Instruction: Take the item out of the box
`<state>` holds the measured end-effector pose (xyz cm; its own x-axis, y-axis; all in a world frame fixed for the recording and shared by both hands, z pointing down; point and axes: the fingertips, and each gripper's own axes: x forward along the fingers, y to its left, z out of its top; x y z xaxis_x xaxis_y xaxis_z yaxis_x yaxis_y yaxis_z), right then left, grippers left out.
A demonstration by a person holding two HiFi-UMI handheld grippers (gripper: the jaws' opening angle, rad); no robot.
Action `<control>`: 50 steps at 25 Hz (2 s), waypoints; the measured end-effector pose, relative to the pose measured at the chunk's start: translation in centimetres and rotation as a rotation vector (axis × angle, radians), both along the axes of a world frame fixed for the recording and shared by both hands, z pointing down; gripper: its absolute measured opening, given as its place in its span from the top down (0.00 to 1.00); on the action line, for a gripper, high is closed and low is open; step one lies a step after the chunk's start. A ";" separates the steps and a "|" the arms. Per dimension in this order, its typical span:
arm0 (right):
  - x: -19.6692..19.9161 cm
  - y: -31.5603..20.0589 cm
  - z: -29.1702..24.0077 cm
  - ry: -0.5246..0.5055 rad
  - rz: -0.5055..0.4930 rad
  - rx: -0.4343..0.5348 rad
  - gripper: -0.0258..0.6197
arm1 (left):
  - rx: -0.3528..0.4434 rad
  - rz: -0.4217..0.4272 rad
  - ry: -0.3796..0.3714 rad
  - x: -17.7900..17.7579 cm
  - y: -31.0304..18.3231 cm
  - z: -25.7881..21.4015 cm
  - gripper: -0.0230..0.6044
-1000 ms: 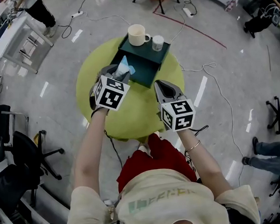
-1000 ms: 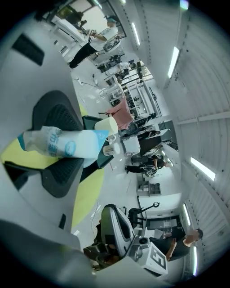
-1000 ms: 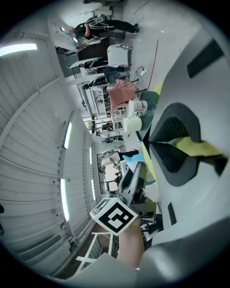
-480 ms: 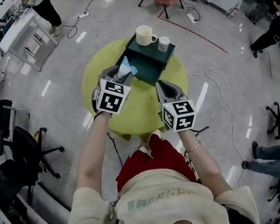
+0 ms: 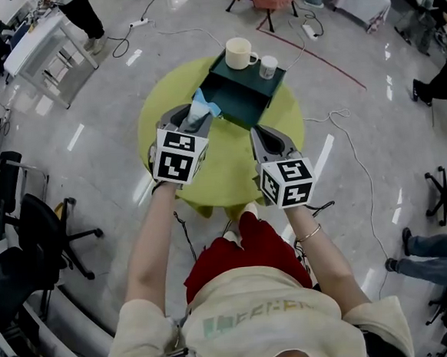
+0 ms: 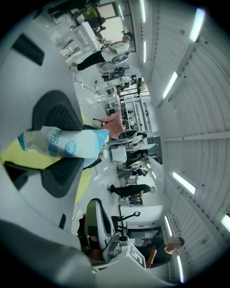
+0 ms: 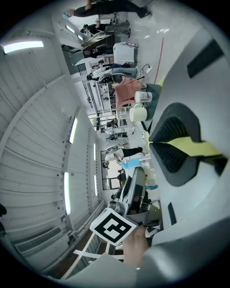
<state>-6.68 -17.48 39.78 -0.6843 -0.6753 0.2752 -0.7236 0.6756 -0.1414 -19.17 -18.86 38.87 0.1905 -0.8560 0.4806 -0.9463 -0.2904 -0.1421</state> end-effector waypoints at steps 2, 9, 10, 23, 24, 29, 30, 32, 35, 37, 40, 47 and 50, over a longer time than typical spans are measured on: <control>-0.1 0.4 -0.2 -0.003 -0.003 0.006 0.90 | 0.011 -0.012 0.013 -0.2 0.6 -0.3 0.65; -0.8 1.9 -1.0 -0.008 -0.019 0.020 0.90 | 0.031 -0.039 0.034 -1.0 2.9 -0.9 0.65; -0.8 2.1 -1.2 -0.010 -0.020 0.022 0.90 | 0.036 -0.044 0.040 -1.0 3.2 -1.0 0.65; -1.1 4.8 -2.4 -0.026 -0.031 0.047 0.90 | 0.116 -0.136 0.103 -2.5 7.8 -3.3 0.65; -1.1 5.0 -2.5 -0.027 -0.033 0.048 0.90 | 0.122 -0.142 0.108 -2.6 8.2 -3.4 0.65; -1.4 5.9 -2.8 -0.032 -0.044 0.055 0.90 | 0.134 -0.171 0.130 -3.0 9.9 -3.5 0.65; -1.5 6.1 -2.9 -0.033 -0.047 0.057 0.90 | 0.136 -0.177 0.134 -3.1 10.2 -3.5 0.65; -1.7 6.4 -3.0 -0.035 -0.053 0.060 0.90 | 0.140 -0.190 0.141 -3.4 10.9 -3.6 0.65; -1.9 6.8 -3.1 -0.040 -0.058 0.063 0.90 | 0.150 -0.207 0.157 -3.8 11.7 -3.6 0.65; -2.0 7.0 -3.2 -0.042 -0.060 0.065 0.90 | 0.157 -0.217 0.165 -4.0 12.2 -3.5 0.65; -2.2 7.6 -3.3 -0.043 -0.062 0.071 0.90 | 0.167 -0.233 0.178 -4.6 13.2 -3.6 0.65; -2.8 8.9 -3.7 -0.043 -0.062 0.085 0.90 | 0.196 -0.267 0.203 -5.6 15.3 -4.0 0.65; -2.9 9.2 -3.8 -0.051 -0.060 0.092 0.90 | 0.207 -0.281 0.212 -5.9 16.1 -4.0 0.65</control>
